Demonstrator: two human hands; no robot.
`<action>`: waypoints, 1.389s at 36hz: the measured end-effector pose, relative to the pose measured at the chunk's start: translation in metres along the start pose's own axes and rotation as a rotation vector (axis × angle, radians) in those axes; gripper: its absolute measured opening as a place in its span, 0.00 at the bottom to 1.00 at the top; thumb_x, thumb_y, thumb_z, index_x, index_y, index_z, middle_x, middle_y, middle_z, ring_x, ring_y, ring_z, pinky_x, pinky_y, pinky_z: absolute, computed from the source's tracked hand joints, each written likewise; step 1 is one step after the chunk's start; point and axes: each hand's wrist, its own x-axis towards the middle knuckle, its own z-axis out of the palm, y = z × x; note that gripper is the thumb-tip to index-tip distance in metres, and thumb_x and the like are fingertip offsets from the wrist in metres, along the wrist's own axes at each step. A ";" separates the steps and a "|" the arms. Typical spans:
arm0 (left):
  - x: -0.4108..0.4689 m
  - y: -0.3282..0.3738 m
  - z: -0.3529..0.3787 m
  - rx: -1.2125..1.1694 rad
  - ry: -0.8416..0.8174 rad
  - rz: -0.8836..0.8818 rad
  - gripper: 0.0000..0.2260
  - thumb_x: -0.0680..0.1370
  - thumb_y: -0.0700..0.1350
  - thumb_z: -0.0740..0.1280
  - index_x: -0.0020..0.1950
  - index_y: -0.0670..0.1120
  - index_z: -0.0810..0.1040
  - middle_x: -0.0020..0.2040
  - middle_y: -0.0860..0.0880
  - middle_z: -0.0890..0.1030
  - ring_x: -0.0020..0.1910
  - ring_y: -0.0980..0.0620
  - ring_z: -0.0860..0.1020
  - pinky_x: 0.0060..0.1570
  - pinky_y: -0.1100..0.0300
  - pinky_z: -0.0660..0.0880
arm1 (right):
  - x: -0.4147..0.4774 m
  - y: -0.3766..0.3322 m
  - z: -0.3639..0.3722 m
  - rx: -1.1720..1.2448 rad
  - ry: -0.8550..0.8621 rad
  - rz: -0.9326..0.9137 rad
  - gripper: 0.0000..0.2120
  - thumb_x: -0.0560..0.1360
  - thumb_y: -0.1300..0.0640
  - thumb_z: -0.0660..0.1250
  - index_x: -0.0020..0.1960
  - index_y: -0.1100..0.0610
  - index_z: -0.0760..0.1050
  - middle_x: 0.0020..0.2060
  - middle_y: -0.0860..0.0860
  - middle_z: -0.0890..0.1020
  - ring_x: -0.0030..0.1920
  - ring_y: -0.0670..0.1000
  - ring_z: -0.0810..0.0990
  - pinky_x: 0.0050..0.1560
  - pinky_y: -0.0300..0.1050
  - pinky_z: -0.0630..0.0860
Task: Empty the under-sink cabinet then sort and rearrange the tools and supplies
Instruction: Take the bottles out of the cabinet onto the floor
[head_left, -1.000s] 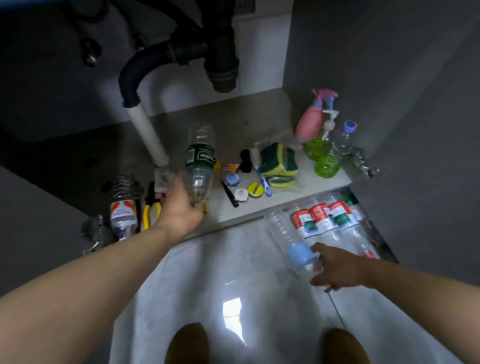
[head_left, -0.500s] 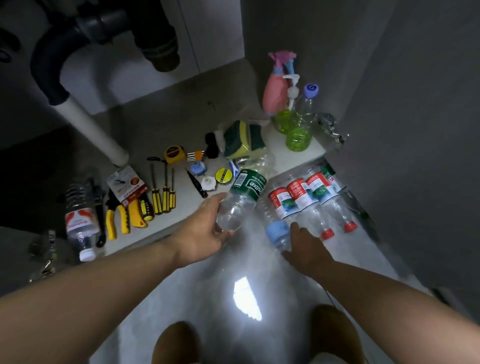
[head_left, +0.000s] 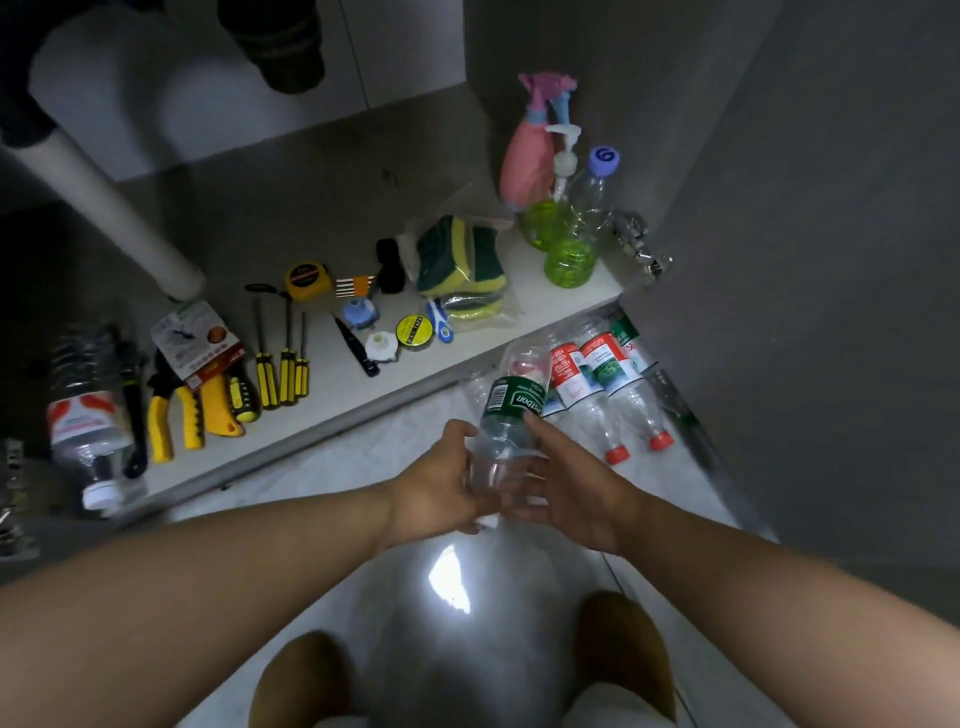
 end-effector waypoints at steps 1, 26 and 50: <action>0.006 0.003 0.003 0.004 -0.016 0.017 0.30 0.77 0.42 0.74 0.70 0.50 0.58 0.52 0.53 0.76 0.48 0.51 0.82 0.48 0.47 0.84 | -0.002 -0.003 0.001 -0.040 0.023 -0.033 0.26 0.76 0.39 0.69 0.66 0.54 0.77 0.57 0.58 0.84 0.58 0.60 0.83 0.61 0.59 0.79; 0.099 -0.019 0.005 0.390 -0.061 0.115 0.19 0.75 0.38 0.70 0.66 0.44 0.75 0.62 0.43 0.78 0.60 0.46 0.78 0.63 0.45 0.76 | 0.015 -0.065 -0.076 -1.373 0.839 -0.074 0.38 0.74 0.61 0.72 0.75 0.58 0.54 0.70 0.63 0.66 0.67 0.66 0.73 0.66 0.62 0.75; -0.039 -0.072 -0.165 0.646 0.860 -0.020 0.14 0.76 0.44 0.69 0.61 0.53 0.76 0.63 0.47 0.73 0.62 0.43 0.76 0.61 0.47 0.72 | 0.021 -0.077 0.059 -1.625 0.151 -0.639 0.13 0.77 0.60 0.65 0.61 0.51 0.75 0.55 0.50 0.79 0.53 0.50 0.77 0.55 0.47 0.76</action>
